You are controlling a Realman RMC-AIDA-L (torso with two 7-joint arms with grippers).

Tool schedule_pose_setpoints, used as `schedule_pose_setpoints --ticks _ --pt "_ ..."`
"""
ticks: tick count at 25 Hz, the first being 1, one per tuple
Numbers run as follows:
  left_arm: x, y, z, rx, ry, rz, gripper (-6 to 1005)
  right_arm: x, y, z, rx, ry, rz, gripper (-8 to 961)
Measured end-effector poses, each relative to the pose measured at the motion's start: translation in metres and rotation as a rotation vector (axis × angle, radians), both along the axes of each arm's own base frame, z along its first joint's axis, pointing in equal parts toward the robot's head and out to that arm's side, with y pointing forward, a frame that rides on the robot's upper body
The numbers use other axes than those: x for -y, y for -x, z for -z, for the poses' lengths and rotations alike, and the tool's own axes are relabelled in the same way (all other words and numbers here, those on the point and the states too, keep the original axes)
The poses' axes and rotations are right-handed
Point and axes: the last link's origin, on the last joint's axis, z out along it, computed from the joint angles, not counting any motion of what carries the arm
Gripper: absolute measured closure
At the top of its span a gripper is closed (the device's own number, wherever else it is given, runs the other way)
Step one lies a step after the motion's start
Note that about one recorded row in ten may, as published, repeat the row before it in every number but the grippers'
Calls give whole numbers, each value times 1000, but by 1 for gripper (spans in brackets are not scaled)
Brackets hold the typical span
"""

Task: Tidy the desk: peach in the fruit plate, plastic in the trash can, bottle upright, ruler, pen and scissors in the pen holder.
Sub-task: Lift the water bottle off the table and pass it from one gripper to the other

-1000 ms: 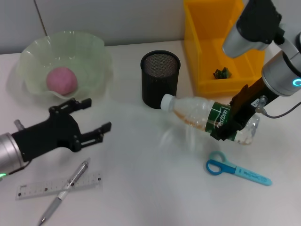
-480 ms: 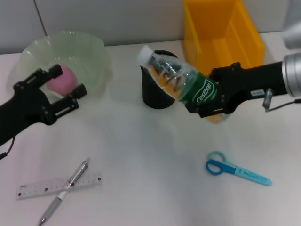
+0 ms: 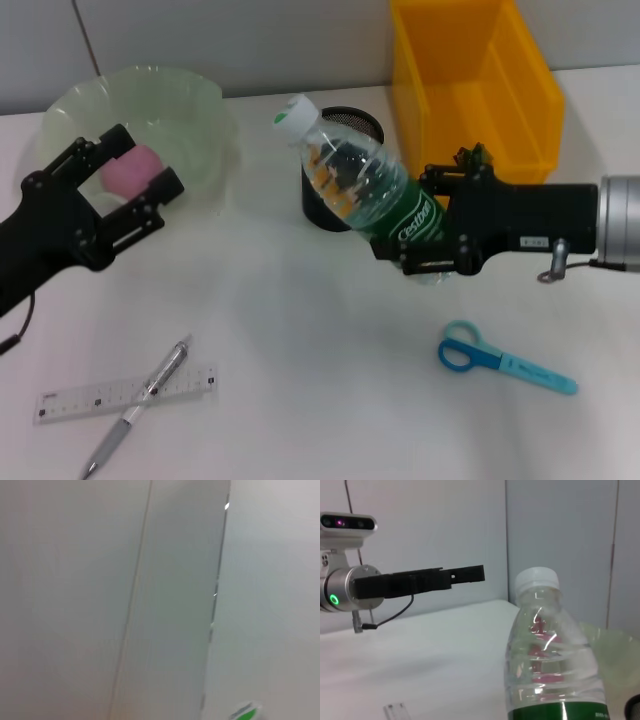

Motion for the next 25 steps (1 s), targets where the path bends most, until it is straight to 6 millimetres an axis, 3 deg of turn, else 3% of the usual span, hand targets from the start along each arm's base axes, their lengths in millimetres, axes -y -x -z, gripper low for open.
schedule_pose_setpoints --ticks 14,25 --pt "12 -8 7 100 79 41 172 20 -4 15 -173 -27 -147 183" --pt "8 -21 12 134 116 86 173 14 4 27 -183 6 -168 183"
